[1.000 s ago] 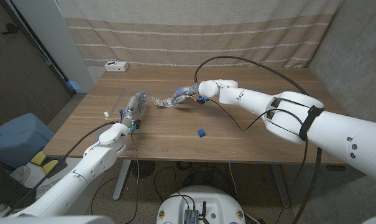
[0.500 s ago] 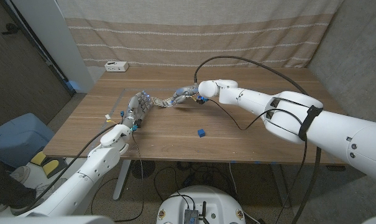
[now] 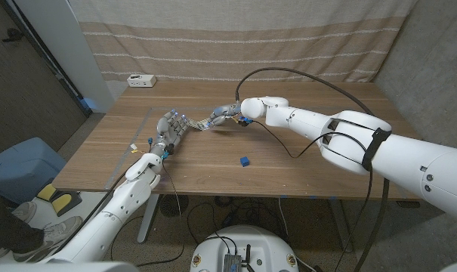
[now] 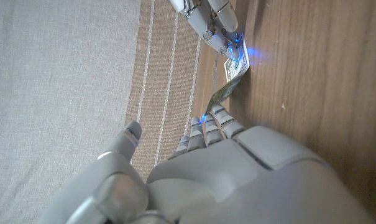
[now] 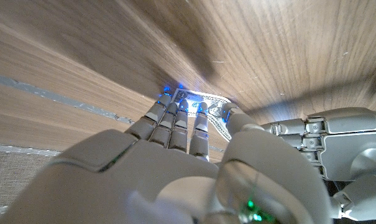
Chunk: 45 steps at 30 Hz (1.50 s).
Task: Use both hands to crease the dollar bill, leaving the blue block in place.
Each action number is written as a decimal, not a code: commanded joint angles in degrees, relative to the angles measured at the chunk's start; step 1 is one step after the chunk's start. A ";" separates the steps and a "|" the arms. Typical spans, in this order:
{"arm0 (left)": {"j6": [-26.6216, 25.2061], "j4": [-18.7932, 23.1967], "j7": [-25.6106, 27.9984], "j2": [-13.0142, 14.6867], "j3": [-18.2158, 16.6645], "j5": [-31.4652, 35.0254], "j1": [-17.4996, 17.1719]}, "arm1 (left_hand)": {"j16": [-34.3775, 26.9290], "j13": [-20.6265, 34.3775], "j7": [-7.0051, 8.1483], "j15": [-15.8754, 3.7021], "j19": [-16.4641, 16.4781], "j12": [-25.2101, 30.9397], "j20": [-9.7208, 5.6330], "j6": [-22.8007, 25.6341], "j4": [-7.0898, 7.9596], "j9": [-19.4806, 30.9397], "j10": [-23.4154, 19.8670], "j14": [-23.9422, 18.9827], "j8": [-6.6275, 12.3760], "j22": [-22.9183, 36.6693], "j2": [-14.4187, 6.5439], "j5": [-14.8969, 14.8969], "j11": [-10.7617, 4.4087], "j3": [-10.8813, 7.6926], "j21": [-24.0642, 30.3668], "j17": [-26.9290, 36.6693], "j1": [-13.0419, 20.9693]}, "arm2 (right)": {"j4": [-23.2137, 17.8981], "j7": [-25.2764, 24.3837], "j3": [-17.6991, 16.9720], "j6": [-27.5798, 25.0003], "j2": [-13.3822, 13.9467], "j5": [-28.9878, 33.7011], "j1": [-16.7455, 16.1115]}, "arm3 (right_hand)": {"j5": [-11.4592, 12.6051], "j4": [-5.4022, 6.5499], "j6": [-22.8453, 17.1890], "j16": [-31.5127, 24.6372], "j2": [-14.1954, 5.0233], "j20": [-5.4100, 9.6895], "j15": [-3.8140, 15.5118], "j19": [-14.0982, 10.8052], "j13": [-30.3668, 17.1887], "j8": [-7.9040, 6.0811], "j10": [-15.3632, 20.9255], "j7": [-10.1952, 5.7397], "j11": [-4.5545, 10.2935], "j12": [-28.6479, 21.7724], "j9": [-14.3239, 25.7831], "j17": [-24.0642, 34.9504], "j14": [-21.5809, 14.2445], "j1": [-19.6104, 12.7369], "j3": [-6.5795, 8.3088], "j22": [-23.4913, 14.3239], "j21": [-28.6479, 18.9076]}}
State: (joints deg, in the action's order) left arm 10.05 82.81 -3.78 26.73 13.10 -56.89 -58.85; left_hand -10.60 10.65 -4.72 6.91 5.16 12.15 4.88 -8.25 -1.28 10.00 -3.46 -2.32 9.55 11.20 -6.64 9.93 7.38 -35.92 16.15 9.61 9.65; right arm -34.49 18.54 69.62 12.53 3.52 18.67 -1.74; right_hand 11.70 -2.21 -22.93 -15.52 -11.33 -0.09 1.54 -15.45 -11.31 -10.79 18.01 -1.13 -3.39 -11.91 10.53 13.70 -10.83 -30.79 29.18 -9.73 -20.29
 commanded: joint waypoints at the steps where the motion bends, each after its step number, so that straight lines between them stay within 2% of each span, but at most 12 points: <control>1: 2.05 -0.22 0.03 -1.67 -0.49 -0.72 -0.53 | -0.30 0.20 0.17 0.48 0.84 0.35 0.19 -0.35 -0.49 0.12 -0.59 -0.75 0.47 0.09 0.07 -0.07 0.39 0.02 0.66 0.11 0.82 | -1.78 0.58 -0.02 -0.76 0.73 0.07 -0.41 | 0.14 0.08 -0.37 0.00 0.15 0.00 0.06 -0.66 -0.11 -0.09 0.18 0.12 -0.25 0.13 0.09 0.10 -0.35 -0.67 0.23 -0.24 0.25; 6: 1.58 0.94 1.79 -1.52 -0.64 -0.73 -1.24 | 0.23 0.20 0.29 0.40 0.35 -0.19 0.39 -0.69 -0.70 0.12 0.52 0.24 0.54 0.09 0.06 -0.06 0.43 0.10 0.40 0.12 0.87 | -2.38 0.67 -0.09 -0.94 0.98 0.13 -0.58 | 0.14 0.11 -0.36 -0.01 0.16 -0.03 0.03 -0.74 -0.11 -0.07 0.22 0.16 -0.28 0.11 0.09 0.10 -0.37 -0.70 0.24 -0.24 0.32; 9: 2.12 0.57 1.57 -1.50 -0.35 -0.08 -1.17 | 0.68 0.21 1.20 0.76 -0.29 -0.99 0.56 -2.33 -0.97 0.12 2.57 1.61 0.25 0.09 0.02 -0.04 0.45 0.23 0.05 0.13 0.92 | -2.87 0.88 -0.15 -1.27 1.16 0.15 -0.68 | 0.13 0.12 -0.40 -0.01 0.16 -0.01 0.05 -0.76 -0.11 -0.08 0.21 0.16 -0.18 0.12 0.09 0.10 -0.37 -0.70 0.25 -0.24 0.37; 14: 4.46 -1.65 0.26 -1.35 0.55 2.59 0.06 | 0.55 0.25 8.82 0.93 -0.68 -0.95 0.90 -3.14 -1.44 0.11 3.45 2.35 0.72 0.10 -0.07 -0.08 0.53 0.58 -0.32 0.14 0.89 | -4.24 1.17 -0.23 -1.98 1.74 0.31 -1.01 | 0.12 0.17 -0.55 -0.01 0.15 0.01 0.06 -0.80 -0.11 -0.12 0.25 0.19 -0.22 0.10 0.09 0.10 -0.35 -0.72 0.26 -0.25 0.47; 16: 4.70 -2.36 -0.36 -1.05 0.81 3.20 0.62 | 0.61 0.24 10.92 1.06 -1.02 -0.96 0.94 -2.95 -1.50 0.10 3.72 2.80 0.85 0.11 -0.02 -0.14 0.53 0.74 -0.51 0.16 0.77 | -4.85 1.31 -0.29 -2.31 1.99 0.36 -1.16 | 0.12 0.18 -0.64 -0.02 0.16 0.01 0.05 -0.82 -0.11 -0.15 0.27 0.24 -0.23 0.09 0.10 0.10 -0.38 -0.72 0.26 -0.25 0.49; 18: 4.59 -2.88 -1.07 -1.06 0.87 2.96 1.06 | 0.58 0.23 11.73 1.06 -1.12 -0.96 0.89 -3.19 -1.51 0.10 3.81 2.85 0.77 0.11 -0.03 -0.15 0.52 0.80 -0.57 0.16 0.73 | -5.16 1.38 -0.27 -2.51 2.12 0.49 -1.21 | 0.12 0.19 -0.73 -0.03 0.16 0.00 0.04 -0.84 -0.11 -0.18 0.37 0.26 -0.23 0.05 0.10 0.10 -0.40 -0.72 0.26 -0.25 0.52; 22: 4.42 -3.99 -3.19 -1.04 1.10 2.44 1.93 | 0.35 0.22 10.23 1.05 -0.93 -0.83 0.78 -5.10 -1.46 0.12 3.72 2.52 0.26 0.13 0.17 -0.20 0.62 1.13 -0.55 0.20 0.37 | -5.77 1.36 -0.39 -2.86 2.32 0.58 -1.40 | 0.11 0.20 -0.82 -0.03 0.17 -0.03 0.05 -0.87 -0.11 -0.20 0.38 0.27 -0.24 0.05 0.10 0.10 -0.40 -0.74 0.27 -0.25 0.57; 25: 4.08 -5.09 -5.43 -1.39 1.14 1.27 2.66 | 0.12 0.20 8.25 1.14 -0.28 -0.60 0.80 -5.00 -1.24 0.20 3.22 1.90 0.58 0.15 0.20 -0.18 0.97 1.42 -0.36 0.24 -0.08 | -5.73 1.46 -0.41 -2.94 2.26 0.62 -1.39 | 0.11 0.22 -0.86 -0.04 0.17 -0.02 0.00 -0.88 -0.11 -0.20 0.39 0.33 -0.25 0.05 0.10 0.09 -0.43 -0.75 0.27 -0.25 0.63; 35: 0.26 -5.23 -6.91 0.50 2.21 1.46 4.24 | -0.45 0.17 8.34 1.64 1.58 0.05 1.03 -8.55 -0.35 0.29 1.32 -0.27 0.22 0.16 0.46 -0.11 1.74 2.34 0.24 0.37 -1.57 | -5.62 1.47 -0.44 -2.87 2.12 0.70 -1.42 | 0.10 0.26 -0.99 -0.03 0.18 -0.04 -0.01 -0.97 -0.11 -0.20 0.42 0.28 -0.36 0.05 0.10 0.09 -0.42 -0.79 0.28 -0.26 0.78; 37: -0.36 -4.76 -6.25 1.18 2.62 2.39 4.51 | -0.54 0.17 7.79 1.77 1.78 0.15 1.11 -8.10 -0.12 0.29 0.92 -0.73 0.57 0.16 0.60 -0.09 1.84 2.61 0.28 0.40 -1.98 | -5.90 1.56 -0.50 -3.04 2.26 0.68 -1.49 | 0.10 0.27 -0.99 -0.04 0.17 -0.02 -0.01 -0.96 -0.11 -0.19 0.46 0.25 -0.32 0.03 0.10 0.09 -0.43 -0.79 0.29 -0.26 0.82; 42: -0.97 -4.16 -5.33 2.15 3.15 3.83 4.80 | -0.12 0.13 2.32 1.60 2.30 0.02 1.10 0.33 1.38 0.68 0.13 -1.43 3.42 0.11 0.94 0.27 1.58 3.94 0.16 0.37 -4.28 | -6.49 1.61 -0.60 -3.36 2.59 0.73 -1.63 | 0.09 0.29 -1.03 -0.04 0.17 -0.03 -0.01 -1.03 -0.11 -0.18 0.51 0.36 -0.34 0.02 0.10 0.08 -0.44 -0.81 0.29 -0.26 0.89; 45: -1.32 -3.74 -4.56 2.92 3.57 5.06 5.04 | -0.05 0.14 1.34 1.64 2.64 0.01 1.03 3.76 1.89 1.00 -0.15 -1.62 4.43 0.08 1.11 0.39 1.58 4.37 0.15 0.38 -5.02 | -6.73 1.63 -0.65 -3.40 2.76 0.76 -1.69 | 0.09 0.31 -1.06 -0.06 0.18 0.02 0.03 -1.02 -0.11 -0.18 0.60 0.30 -0.45 -0.01 0.10 0.08 -0.49 -0.82 0.30 -0.26 0.96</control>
State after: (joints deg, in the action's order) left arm 10.74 78.11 -9.47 27.47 15.40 -54.61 -54.97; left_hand -10.82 10.65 -2.56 8.25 7.21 11.93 5.95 -6.79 0.41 10.63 -3.00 -3.54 13.15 11.20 -5.60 9.93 8.89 -31.94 16.14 9.75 5.55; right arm -40.30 20.01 69.18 9.56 5.79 19.32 -3.19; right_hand 11.70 -2.21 -23.44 -15.51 -11.09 0.18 1.54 -15.77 -11.31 -10.79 18.11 -0.61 -3.48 -11.91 10.52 13.70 -10.84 -31.02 29.18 -9.74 -19.07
